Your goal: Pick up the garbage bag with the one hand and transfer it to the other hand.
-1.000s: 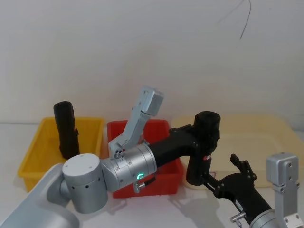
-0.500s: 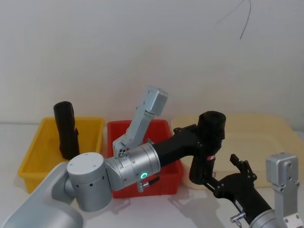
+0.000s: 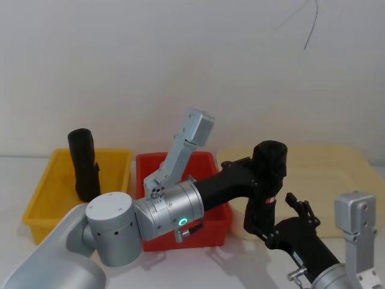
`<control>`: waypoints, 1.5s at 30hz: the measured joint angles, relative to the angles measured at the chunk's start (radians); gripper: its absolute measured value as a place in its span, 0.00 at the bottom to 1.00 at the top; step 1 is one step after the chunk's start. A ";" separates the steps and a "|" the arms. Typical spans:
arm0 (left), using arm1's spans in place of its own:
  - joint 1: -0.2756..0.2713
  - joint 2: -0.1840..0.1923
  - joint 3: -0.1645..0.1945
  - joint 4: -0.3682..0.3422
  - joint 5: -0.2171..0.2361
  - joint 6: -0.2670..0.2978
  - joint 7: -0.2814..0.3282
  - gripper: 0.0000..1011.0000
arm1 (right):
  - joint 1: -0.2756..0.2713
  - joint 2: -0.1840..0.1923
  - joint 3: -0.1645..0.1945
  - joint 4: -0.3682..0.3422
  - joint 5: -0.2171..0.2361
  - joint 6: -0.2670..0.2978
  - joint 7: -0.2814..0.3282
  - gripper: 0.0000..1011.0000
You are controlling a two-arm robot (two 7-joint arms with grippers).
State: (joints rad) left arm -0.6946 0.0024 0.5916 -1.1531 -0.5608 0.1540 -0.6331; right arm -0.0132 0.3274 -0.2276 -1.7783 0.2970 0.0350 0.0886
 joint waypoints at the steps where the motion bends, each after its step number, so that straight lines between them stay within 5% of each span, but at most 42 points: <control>1: 0.000 0.000 0.000 0.000 0.000 0.000 0.000 0.48 | 0.002 -0.002 -0.002 0.000 0.000 0.001 0.002 0.99; 30: -0.004 0.002 0.003 0.005 -0.002 -0.004 -0.003 0.48 | 0.062 -0.044 -0.015 0.069 -0.010 0.035 0.038 0.98; 45: -0.005 0.001 0.003 0.005 -0.002 -0.004 -0.003 0.48 | 0.077 -0.070 -0.002 0.094 -0.025 0.042 0.023 0.58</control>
State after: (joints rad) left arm -0.6992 0.0038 0.5948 -1.1483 -0.5628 0.1497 -0.6360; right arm 0.0638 0.2571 -0.2291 -1.6839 0.2716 0.0767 0.1118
